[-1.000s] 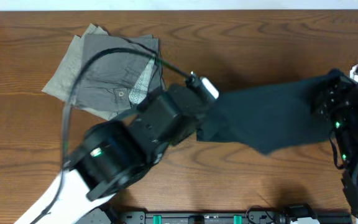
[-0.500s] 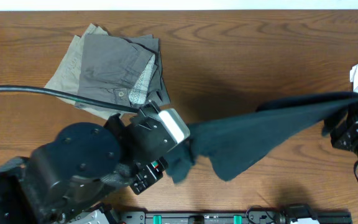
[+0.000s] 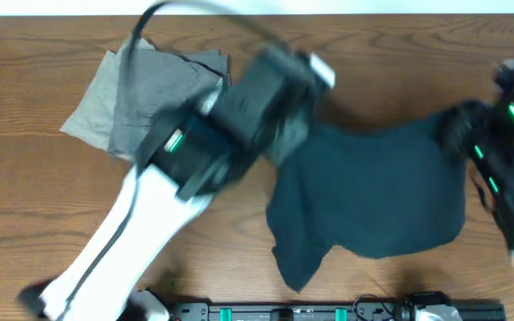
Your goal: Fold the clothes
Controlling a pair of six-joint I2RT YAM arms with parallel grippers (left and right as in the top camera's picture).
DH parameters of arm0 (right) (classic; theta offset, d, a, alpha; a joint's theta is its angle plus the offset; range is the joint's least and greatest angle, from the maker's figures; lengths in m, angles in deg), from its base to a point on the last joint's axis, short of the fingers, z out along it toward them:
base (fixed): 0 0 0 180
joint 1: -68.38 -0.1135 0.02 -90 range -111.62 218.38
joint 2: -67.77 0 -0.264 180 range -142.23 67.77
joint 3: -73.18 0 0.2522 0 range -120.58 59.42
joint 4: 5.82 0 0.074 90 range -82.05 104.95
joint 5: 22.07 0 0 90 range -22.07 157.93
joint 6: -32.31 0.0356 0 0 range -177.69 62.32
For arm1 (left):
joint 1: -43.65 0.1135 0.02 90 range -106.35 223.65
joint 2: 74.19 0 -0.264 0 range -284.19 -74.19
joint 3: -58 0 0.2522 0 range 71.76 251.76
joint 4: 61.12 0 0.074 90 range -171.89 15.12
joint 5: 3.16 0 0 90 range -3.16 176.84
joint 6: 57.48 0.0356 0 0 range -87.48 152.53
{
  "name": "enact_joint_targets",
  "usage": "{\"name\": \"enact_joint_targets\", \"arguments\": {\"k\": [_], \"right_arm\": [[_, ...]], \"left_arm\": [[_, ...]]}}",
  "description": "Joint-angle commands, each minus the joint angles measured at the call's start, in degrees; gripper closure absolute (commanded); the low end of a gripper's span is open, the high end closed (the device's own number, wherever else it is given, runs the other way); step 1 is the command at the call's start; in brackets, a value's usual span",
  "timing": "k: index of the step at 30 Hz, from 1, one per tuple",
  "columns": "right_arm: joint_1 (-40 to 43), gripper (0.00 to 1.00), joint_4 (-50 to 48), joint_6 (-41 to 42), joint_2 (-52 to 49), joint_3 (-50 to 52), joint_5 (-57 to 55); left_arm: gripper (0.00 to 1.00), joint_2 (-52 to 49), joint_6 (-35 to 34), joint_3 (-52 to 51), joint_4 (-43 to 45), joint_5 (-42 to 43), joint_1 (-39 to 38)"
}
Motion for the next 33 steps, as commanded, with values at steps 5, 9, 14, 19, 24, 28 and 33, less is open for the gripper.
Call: {"name": "enact_joint_targets", "arguments": {"k": [5,9,14,19,24,28,33], "right_arm": [[3.45,0.94,-14.84,0.50,-20.79,1.07,-6.12],[7.69,0.42,-26.29,-0.35,-30.53,0.98,-7.06],[13.99,0.17,-21.16,-0.31,-34.12,0.94,1.75],[18.67,0.32,-15.37,-0.37,-35.41,1.07,13.49],[18.97,0.41,-14.47,-3.43,-38.93,1.07,15.74],[18.49,0.51,-19.58,-6.91,-44.65,1.07,21.94],[17.57,0.88,-22.16,-3.76,-51.89,1.07,29.79]], "left_arm": [[0.88,-20.55,4.87,-0.09,15.96,8.44,13.05],[0.32,-26.01,4.20,-0.07,20.96,8.00,17.07],[0.07,-23.63,2.43,-0.02,12.98,8.09,20.31],[0.08,-21.86,2.21,-0.02,5.22,10.97,20.13],[0.18,-21.92,2.21,-0.15,0.46,13.62,18.25],[0.18,-21.92,2.23,-0.31,-1.31,13.62,16.55],[0.27,-21.92,2.19,-0.42,-5.18,13.64,14.53]]}}
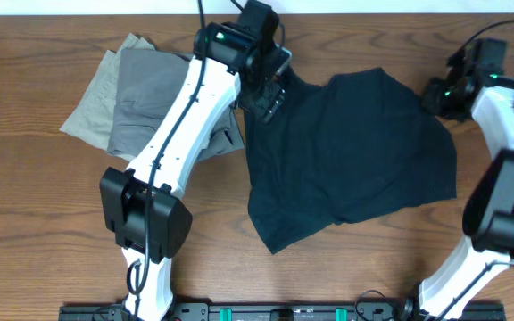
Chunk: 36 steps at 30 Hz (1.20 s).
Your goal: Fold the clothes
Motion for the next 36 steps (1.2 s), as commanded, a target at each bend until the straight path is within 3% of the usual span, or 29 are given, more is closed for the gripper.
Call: {"name": "enact_joint_targets", "arguments": {"k": [1,8,14,22,30,36], "right_arm": [[-1.27,0.89,-1.16,1.90,-4.50,-0.13,7.78],[-1.99,0.94,-8.94,5.77,-10.78,-0.13,7.85],[-0.96,0.97,-18.05,15.80,-14.51,-0.13,-11.41],[1.66,0.98,-24.37,15.08,-14.78,-1.53,-14.27],[2.38,0.73,-15.02,7.43,-5.31,-2.10,-4.37],[1.99,0.68,-6.82,-0.44,6.67,-2.10,3.58]], "left_arm": [[0.28,0.13,-0.02,0.33,-1.92,0.59,-1.20],[0.31,0.13,-0.04,-4.28,-1.66,0.59,-4.31],[0.31,0.11,-0.24,-10.03,1.11,0.61,-5.81],[0.30,0.11,-0.57,-16.50,4.22,0.63,-6.45],[0.24,0.11,-1.77,-19.82,10.78,1.40,-6.34],[0.24,0.00,-3.06,-22.23,16.11,-0.61,-6.10]]}}
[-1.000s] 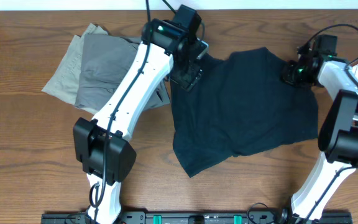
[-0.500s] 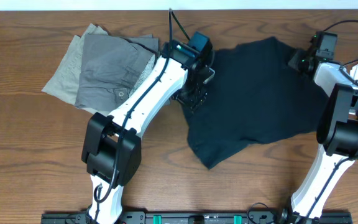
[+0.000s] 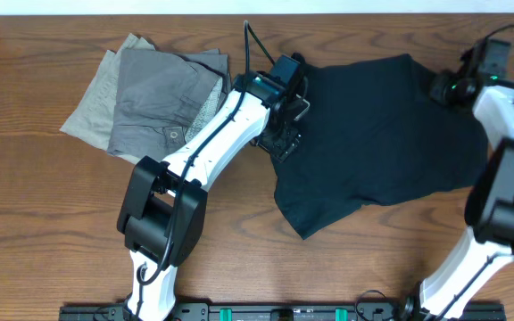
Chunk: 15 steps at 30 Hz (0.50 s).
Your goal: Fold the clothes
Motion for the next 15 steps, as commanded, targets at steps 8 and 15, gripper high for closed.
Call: {"name": "enact_joint_targets", "arguments": {"k": [8,15], "right_arm": [[-2.80,0.61,13.40,-10.19,13.20,-0.46,13.70],[-6.51,0.60,22.10,-10.91,13.05,-0.04,13.68]], "left_arm": [[0.24,-0.13,-13.11,-1.22,3.89,-1.81,1.57],[0.23,-0.15,-15.43,-7.02,4.66,5.66,1.60]]}}
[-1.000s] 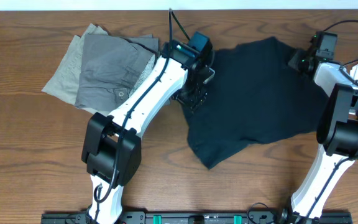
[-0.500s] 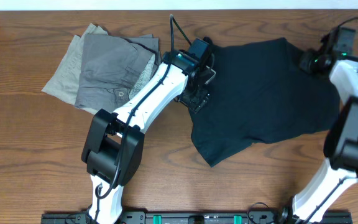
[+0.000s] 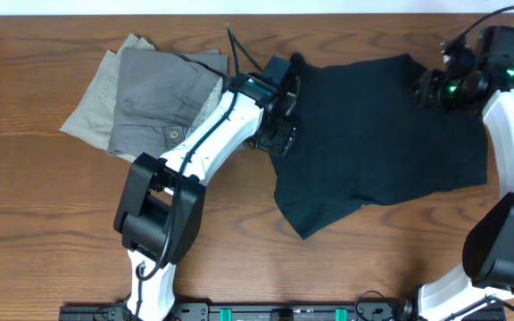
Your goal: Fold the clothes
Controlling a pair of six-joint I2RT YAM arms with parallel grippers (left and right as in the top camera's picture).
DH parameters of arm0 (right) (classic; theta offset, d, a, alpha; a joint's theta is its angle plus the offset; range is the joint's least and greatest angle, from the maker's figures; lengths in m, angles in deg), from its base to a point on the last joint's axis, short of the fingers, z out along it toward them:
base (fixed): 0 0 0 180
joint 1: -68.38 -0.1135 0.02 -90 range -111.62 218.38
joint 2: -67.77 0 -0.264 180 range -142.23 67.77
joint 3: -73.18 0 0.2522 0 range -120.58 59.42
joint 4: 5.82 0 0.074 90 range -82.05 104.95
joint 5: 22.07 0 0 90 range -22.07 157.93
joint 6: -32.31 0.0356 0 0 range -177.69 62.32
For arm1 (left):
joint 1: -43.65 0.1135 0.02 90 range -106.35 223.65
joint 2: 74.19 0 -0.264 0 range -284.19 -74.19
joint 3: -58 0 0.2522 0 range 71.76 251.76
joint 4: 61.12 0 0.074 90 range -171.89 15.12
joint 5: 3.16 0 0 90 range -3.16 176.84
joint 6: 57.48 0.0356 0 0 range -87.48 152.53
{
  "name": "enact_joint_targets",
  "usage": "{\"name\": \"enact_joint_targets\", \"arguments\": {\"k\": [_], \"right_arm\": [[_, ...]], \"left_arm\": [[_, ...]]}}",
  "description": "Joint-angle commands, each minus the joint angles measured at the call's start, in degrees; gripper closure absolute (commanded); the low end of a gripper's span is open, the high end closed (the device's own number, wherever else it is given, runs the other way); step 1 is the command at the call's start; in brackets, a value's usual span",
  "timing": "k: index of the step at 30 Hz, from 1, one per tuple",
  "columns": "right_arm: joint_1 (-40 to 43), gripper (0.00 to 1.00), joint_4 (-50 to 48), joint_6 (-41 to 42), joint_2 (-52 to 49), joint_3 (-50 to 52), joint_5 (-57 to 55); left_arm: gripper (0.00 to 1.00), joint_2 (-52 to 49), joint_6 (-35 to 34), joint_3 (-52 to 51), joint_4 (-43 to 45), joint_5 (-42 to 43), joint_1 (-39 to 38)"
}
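Observation:
A dark navy garment [image 3: 382,143] lies spread across the right half of the table, with a flap pointing toward the front at its lower left. My left gripper [image 3: 279,135] sits down on the garment's left edge, black fingers against dark cloth, so how the jaws stand does not show. My right gripper [image 3: 428,89] is over the garment's upper right corner, and its jaws are equally hard to read. A stack of folded grey clothes [image 3: 150,98] rests at the back left.
The left arm [image 3: 203,160] stretches diagonally from the front edge across the table's middle. The right arm runs along the right edge. A black rail [image 3: 266,314] lines the front. Bare wood [image 3: 52,232] shows at the front left.
The garment lies where it did. My left gripper has shifted slightly left and back at the cloth's edge. The right gripper has moved a little left over the upper right corner.
At first both arms were blurred, with the dark garment crumpled nearer the front centre. Then the left gripper was at its upper left corner and the right at its right corner. Later the cloth lay further right and flatter, as it does now.

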Motion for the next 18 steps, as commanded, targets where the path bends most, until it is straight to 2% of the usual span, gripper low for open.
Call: {"name": "enact_joint_targets", "arguments": {"k": [1,5,8,9,10,12,13,18], "right_arm": [[-2.38,0.60,1.36,-2.10,-0.50,0.11,1.38],[-5.90,0.60,2.12,-2.08,-0.50,0.11,1.66],[-8.44,0.61,2.25,-2.08,-0.50,0.11,1.66],[-9.18,0.60,2.23,-2.08,-0.50,0.11,1.66],[-10.08,0.60,2.21,-2.08,-0.50,0.11,1.68],[-11.72,0.59,2.16,-2.08,-0.50,0.11,1.44],[-12.66,0.59,2.12,-2.05,-0.50,0.13,1.38],[-16.02,0.61,-0.72,-0.42,-1.44,0.83,1.18]], "left_arm": [[0.23,-0.15,-2.40,-4.46,3.15,2.95,-0.04],[0.24,-0.57,-2.45,-10.08,13.88,3.04,0.28],[0.36,-1.60,-2.45,-11.91,18.05,3.04,0.26],[0.41,-2.10,-2.45,-12.22,19.08,3.04,0.26],[0.51,-2.47,-2.45,-12.37,19.89,3.10,0.26],[0.77,-2.82,-2.43,-12.37,21.31,5.03,0.26],[0.94,-2.78,-2.43,-12.33,22.21,6.75,0.26],[0.94,-0.72,-2.64,-10.43,22.12,8.94,0.15]]}}
